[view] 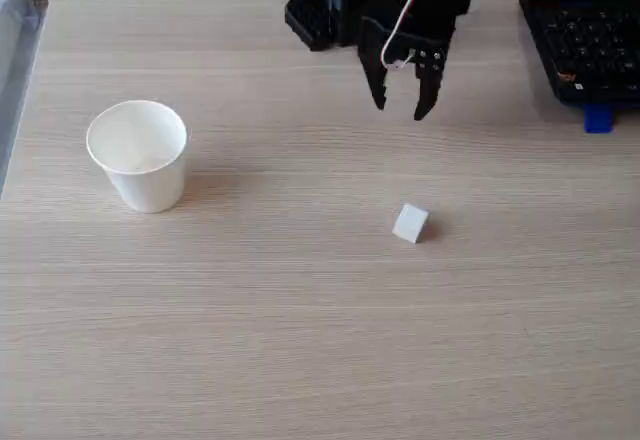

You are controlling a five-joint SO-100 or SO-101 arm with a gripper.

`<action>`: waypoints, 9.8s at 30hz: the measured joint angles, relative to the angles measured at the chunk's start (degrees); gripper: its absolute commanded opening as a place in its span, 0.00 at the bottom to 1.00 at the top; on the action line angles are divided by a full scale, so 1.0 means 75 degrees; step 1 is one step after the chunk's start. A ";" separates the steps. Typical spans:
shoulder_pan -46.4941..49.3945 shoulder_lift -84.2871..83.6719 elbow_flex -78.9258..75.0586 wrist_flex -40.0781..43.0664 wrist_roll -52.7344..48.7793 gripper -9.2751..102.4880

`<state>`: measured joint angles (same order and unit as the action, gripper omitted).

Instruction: Grasp a block and put it in the bin.

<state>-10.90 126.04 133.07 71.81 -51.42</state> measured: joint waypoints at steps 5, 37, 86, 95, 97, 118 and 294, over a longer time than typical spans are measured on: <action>0.0012 -0.0422 -0.0070 -0.0223 0.0422 0.26; -0.0223 -0.3609 -0.2332 -0.0551 0.0562 0.29; 0.0434 -0.7113 -0.6328 -0.0023 0.0773 0.30; 0.0492 -0.7395 -0.6785 0.0129 0.0773 0.30; 0.0539 -0.7441 -0.6855 0.0129 0.0773 0.30; 0.0703 -0.7488 -0.6926 0.0164 0.0598 0.23; 0.6480 -0.2684 -0.5250 -0.0902 -0.4465 0.20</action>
<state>37.71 105.91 93.69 65.04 -84.90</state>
